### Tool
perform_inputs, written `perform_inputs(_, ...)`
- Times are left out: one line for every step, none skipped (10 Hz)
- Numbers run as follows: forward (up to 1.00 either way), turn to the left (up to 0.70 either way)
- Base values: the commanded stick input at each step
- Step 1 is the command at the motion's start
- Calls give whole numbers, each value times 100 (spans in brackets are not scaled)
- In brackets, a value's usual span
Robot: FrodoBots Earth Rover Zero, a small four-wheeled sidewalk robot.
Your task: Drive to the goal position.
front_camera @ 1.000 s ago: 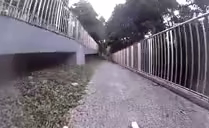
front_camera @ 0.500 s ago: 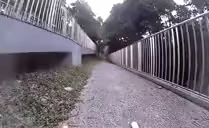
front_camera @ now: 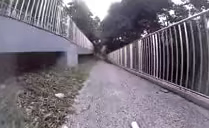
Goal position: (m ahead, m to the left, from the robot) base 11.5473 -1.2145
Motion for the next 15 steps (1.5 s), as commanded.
perform_inputs(70, 0)
perform_inputs(70, 0)
perform_inputs(70, 0)
perform_inputs(70, 0)
perform_inputs(70, 0)
perform_inputs(70, 0)
perform_inputs(70, 0)
perform_inputs(70, 0)
perform_inputs(70, 0)
perform_inputs(70, -1)
perform_inputs(70, 0)
perform_inputs(70, 0)
perform_inputs(70, 0)
perform_inputs(70, 0)
perform_inputs(70, 0)
